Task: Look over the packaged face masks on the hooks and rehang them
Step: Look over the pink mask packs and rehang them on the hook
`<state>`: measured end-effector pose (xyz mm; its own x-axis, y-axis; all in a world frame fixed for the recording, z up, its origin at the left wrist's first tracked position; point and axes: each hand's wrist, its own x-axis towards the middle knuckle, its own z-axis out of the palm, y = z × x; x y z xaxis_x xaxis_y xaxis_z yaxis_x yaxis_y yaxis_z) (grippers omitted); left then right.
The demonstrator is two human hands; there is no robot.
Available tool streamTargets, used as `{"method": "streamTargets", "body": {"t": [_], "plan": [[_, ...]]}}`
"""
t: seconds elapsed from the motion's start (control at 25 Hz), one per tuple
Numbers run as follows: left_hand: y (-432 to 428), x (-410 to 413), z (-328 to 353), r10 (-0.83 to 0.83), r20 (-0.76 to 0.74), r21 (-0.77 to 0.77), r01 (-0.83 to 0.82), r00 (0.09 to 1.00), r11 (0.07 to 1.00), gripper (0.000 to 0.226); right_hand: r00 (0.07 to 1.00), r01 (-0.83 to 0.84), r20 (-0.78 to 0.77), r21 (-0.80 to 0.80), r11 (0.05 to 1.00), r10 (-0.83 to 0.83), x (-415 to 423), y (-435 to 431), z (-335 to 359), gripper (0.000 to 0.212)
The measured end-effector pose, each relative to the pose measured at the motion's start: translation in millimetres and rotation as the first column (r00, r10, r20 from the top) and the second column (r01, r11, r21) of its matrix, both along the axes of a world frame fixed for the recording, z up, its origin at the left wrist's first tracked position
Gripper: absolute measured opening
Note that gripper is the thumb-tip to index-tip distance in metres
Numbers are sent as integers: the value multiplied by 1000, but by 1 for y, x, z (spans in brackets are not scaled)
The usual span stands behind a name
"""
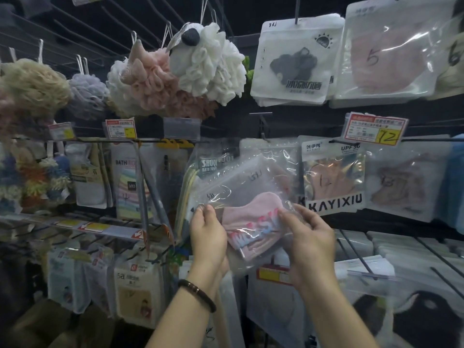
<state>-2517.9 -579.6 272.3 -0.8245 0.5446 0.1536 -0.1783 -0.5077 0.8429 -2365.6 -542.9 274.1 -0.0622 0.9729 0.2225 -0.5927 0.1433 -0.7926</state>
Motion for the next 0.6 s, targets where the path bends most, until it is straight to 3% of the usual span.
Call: {"method": "streamTargets", "body": {"t": [0.08,0.16,0.28,0.36,0.44,0.6], "plan": [[1,21,-3,-22,118,52,16,993,999,28,980,-3,-197,-105,994,-18,-10,-5,-6,47],[-1,43,-7,-110,198,111,89,974,990,29,984,-48,-176,-107,993,29,-13,-6,-11,42],[-9,42,-11,-209,184,209,170,960,963,37,997,-51,-67,-62,997,47,-1,-5,-8,25],[-16,14,-2,-113,32,167,106,993,980,25,999,-32,21,18,999,31,16,-1,-1,22],[-26,-9,16,-77,-210,31,85,975,996,18,993,-33,120,107,994,20,31,3,6,18],[-33,-19,36,-208,-570,-284,48,795,958,29,973,-25,228,199,980,-21,39,10,14,17]]}}
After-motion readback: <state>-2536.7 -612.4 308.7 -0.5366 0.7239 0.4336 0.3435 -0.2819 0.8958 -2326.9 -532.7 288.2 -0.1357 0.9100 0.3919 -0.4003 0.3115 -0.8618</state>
